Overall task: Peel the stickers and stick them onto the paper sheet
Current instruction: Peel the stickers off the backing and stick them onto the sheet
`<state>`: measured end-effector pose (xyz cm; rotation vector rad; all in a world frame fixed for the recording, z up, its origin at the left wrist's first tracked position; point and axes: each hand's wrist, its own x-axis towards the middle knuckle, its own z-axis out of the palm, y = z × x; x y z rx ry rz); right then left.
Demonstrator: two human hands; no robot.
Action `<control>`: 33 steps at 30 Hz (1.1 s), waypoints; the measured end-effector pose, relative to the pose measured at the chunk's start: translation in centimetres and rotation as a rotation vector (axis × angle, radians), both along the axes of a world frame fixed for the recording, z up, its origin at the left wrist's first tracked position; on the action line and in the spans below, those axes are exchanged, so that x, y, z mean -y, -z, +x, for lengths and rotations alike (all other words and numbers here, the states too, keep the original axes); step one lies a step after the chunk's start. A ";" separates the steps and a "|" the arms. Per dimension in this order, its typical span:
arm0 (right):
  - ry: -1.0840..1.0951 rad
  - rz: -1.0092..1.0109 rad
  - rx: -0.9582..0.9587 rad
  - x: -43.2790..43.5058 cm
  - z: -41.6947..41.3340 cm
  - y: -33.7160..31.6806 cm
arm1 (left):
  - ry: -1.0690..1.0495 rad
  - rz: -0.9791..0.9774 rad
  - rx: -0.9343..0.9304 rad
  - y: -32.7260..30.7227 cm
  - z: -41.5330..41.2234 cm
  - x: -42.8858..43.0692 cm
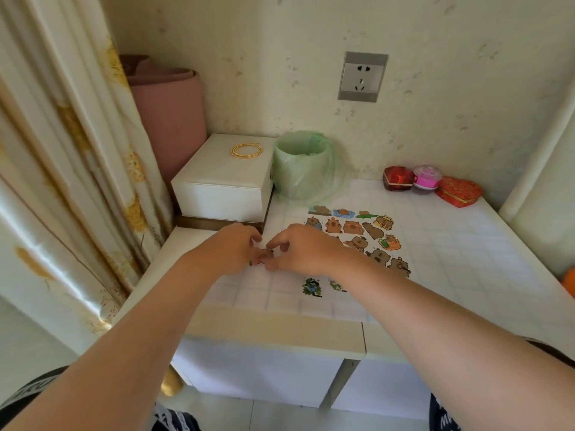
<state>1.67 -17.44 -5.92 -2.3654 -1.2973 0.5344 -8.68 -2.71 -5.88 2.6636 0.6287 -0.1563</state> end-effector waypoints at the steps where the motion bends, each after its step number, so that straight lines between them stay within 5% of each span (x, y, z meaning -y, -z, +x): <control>1: -0.007 0.006 0.031 -0.2 -0.3 0.2 | 0.020 0.007 -0.008 0.0 -0.2 -0.1; 8: 0.030 0.039 0.050 -1.2 -0.9 1.3 | 0.025 0.034 0.019 0.1 -1.1 -0.3; 17: 0.288 0.330 -0.638 0.5 -0.7 -1.3 | -0.098 -0.410 0.268 -1.7 -0.9 1.0; 27: 0.436 0.542 -0.578 6.0 3.7 -4.6 | -0.091 -0.557 0.470 -4.4 3.0 6.4; 33: 0.531 0.587 -0.718 9.3 5.9 -5.5 | -0.090 -0.588 0.569 -5.0 6.0 9.1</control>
